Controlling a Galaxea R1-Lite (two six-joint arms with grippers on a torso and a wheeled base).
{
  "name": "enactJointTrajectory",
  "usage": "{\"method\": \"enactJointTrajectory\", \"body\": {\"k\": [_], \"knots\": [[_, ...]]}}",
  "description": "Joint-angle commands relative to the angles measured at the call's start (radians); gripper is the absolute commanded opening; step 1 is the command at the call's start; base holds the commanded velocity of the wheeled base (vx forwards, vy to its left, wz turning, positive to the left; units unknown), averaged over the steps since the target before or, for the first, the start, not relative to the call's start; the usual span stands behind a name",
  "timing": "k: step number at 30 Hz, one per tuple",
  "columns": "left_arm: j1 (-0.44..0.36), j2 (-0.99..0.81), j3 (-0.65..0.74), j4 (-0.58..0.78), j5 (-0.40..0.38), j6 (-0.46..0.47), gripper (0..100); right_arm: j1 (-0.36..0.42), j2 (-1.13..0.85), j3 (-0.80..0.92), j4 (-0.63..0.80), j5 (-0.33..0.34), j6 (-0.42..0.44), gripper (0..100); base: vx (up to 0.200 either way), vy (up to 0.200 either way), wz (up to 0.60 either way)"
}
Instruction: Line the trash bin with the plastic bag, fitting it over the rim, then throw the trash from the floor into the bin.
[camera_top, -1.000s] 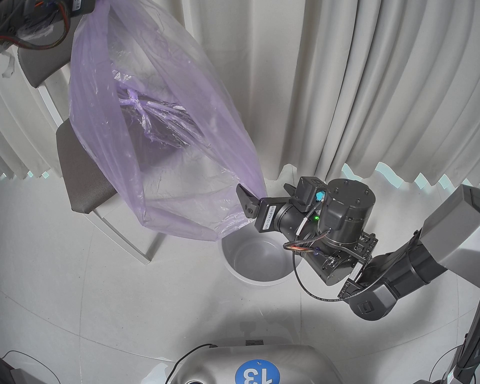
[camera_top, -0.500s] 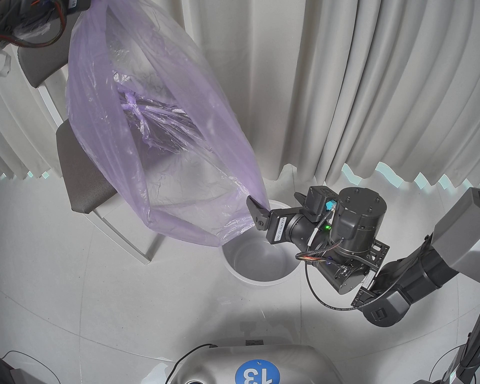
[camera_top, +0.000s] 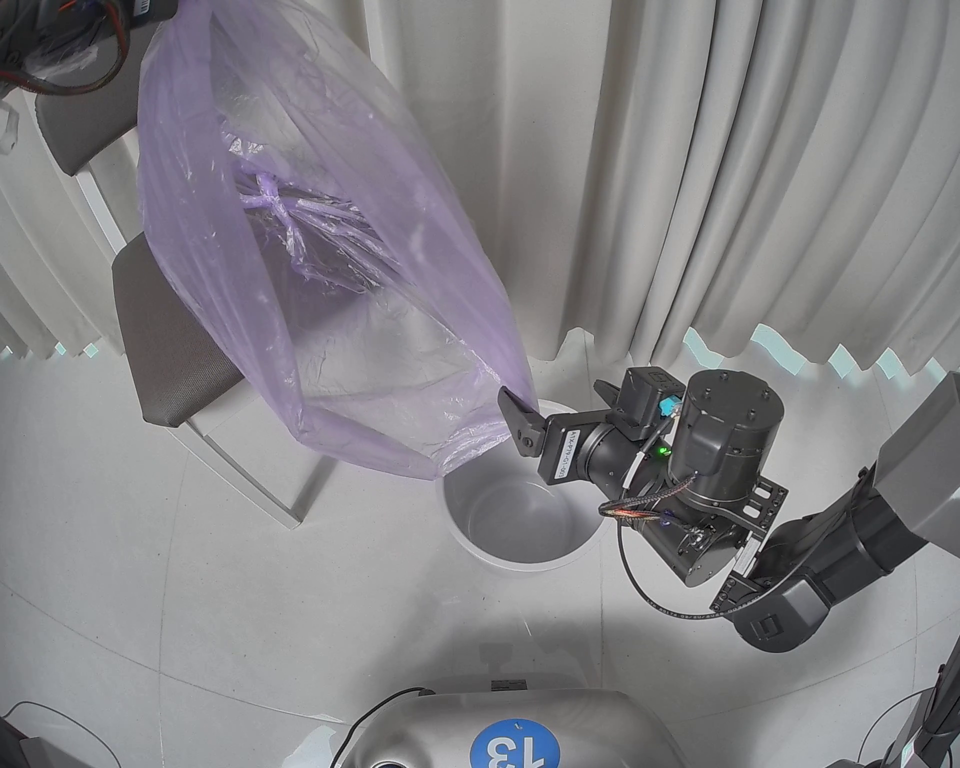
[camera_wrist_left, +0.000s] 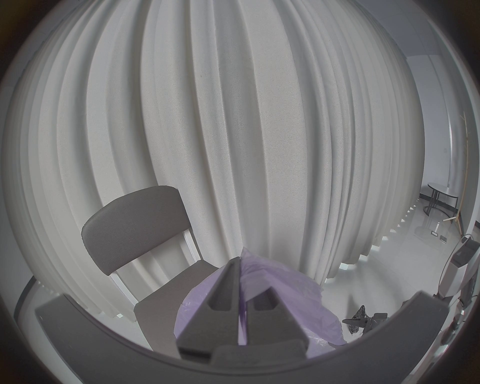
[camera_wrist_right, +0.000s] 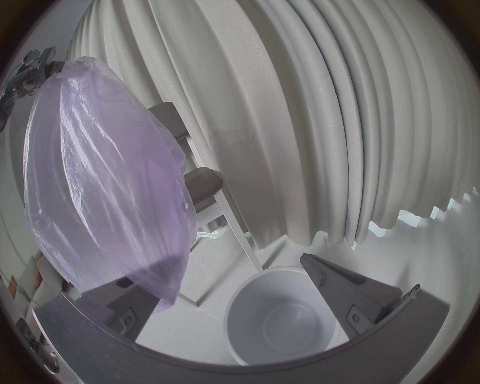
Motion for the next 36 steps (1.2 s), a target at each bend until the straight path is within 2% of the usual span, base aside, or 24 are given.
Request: {"method": "enactJointTrajectory", "body": {"k": [1, 36], "knots": [[0.000, -0.001, 0.001, 0.000, 0.000, 0.000, 0, 0.001, -0.013, 0.001, -0.001, 0.000, -0.004, 100, 0.000, 0.000, 0.00], [0.000, 0.011, -0.004, -0.025, 0.002, 0.002, 0, 0.010, 0.083, -0.123, -0.013, 0.015, 0.005, 100, 0.000, 0.000, 0.00]]}}
